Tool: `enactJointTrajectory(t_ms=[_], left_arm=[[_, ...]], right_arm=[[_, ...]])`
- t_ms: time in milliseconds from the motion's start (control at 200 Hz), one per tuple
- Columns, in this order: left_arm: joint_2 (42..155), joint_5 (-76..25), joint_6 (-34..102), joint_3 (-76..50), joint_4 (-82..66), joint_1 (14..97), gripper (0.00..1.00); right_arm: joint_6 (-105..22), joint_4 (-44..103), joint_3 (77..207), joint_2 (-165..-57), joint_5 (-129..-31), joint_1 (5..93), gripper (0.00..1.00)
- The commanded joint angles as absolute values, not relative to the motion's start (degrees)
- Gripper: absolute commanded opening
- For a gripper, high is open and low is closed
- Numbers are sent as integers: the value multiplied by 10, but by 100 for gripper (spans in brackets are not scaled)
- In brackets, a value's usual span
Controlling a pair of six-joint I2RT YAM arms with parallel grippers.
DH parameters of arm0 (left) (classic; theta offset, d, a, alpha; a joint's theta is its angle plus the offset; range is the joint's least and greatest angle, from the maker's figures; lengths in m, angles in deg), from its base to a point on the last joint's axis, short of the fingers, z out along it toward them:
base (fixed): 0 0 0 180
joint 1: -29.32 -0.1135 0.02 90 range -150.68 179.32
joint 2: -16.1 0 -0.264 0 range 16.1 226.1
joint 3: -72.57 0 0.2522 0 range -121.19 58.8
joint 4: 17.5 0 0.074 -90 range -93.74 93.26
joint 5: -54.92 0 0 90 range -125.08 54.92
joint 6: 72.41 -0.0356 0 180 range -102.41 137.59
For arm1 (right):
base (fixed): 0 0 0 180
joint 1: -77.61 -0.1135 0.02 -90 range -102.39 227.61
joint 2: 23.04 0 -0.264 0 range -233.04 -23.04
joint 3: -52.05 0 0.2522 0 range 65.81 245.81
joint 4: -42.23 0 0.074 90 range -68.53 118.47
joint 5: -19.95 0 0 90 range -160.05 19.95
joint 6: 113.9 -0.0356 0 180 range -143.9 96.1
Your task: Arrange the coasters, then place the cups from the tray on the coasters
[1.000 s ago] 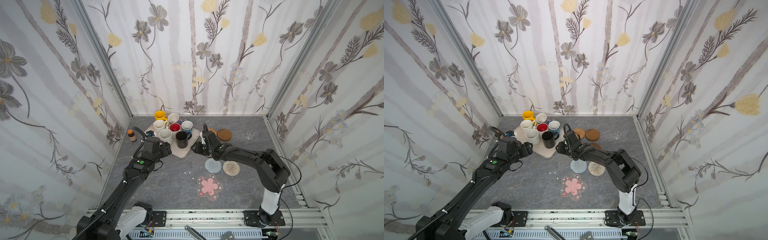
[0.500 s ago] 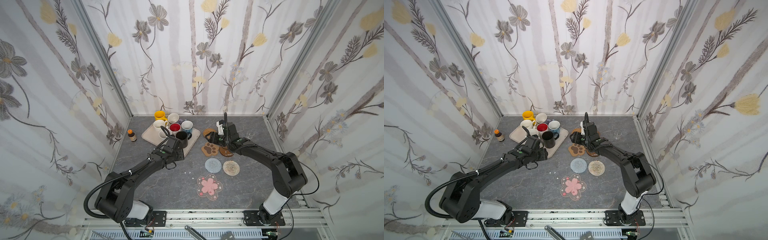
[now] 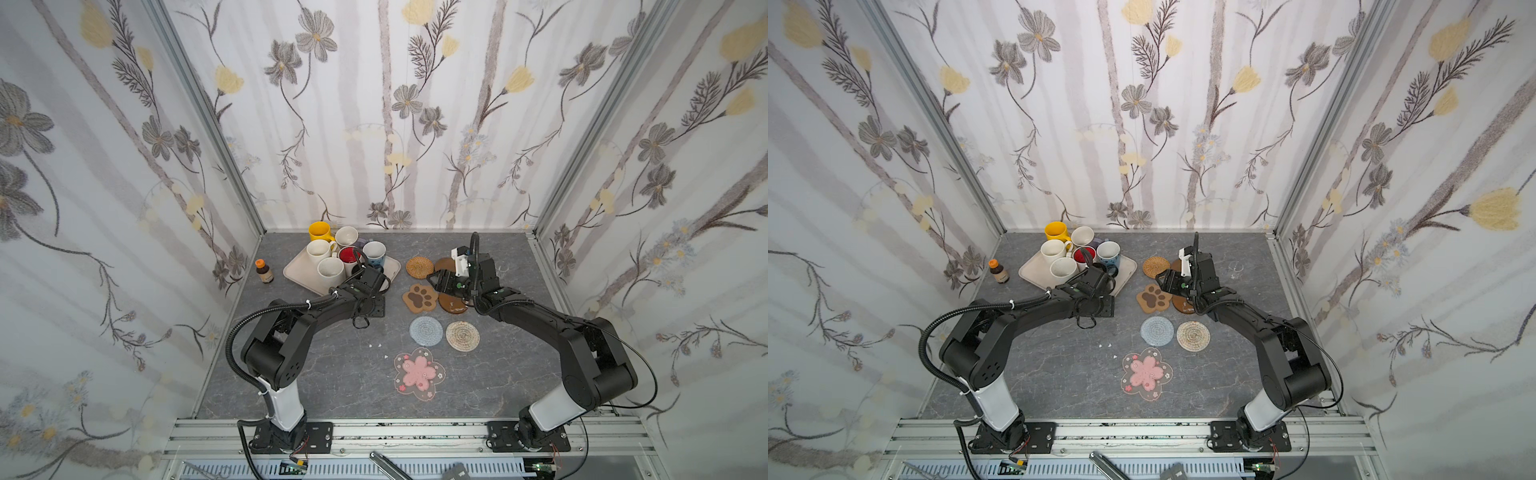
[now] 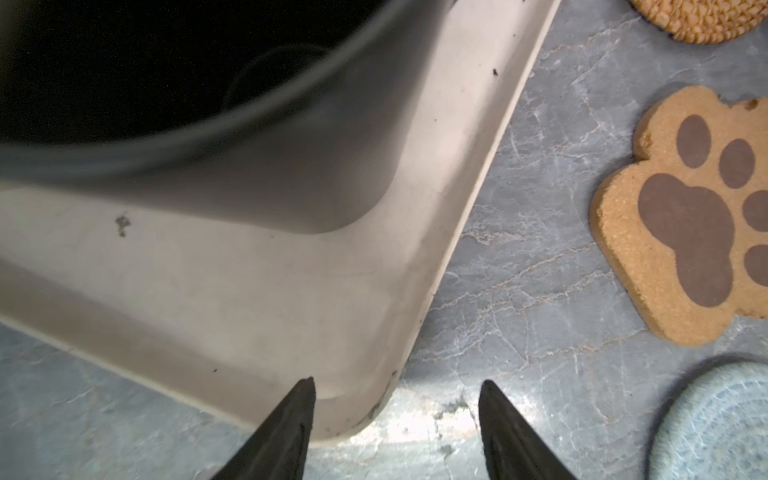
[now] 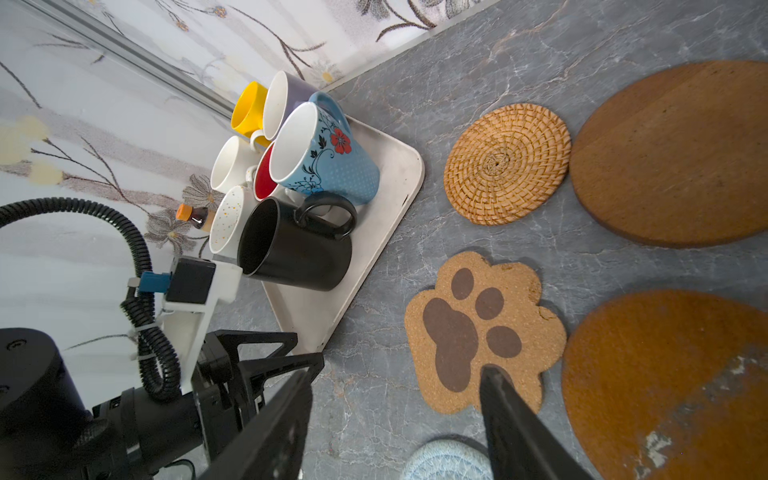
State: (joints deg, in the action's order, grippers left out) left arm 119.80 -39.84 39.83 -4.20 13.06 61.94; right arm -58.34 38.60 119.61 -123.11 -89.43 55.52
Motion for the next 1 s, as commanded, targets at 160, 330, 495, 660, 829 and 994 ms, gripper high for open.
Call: enactJointTrajectory(t_ms=[160, 330, 495, 660, 829, 994], left_arm=[[1238, -412, 377, -58, 133, 622, 53], [1244, -428, 374, -54, 143, 623, 43], [1258, -435, 363, -52, 155, 624, 33], [1280, -438, 360, -55, 173, 628, 26], [1280, -440, 360, -50, 181, 631, 14], [1274, -441, 360, -42, 188, 633, 0]], right_arm=[[-575, 430, 1183, -1229, -910, 568, 65], [-576, 432, 1181, -1231, -911, 569, 65], [-578, 432, 1179, -1228, -911, 569, 65], [-578, 431, 1176, -1220, -910, 570, 65], [-579, 431, 1173, -1211, -910, 569, 65], [-578, 430, 1170, -1202, -910, 570, 65]])
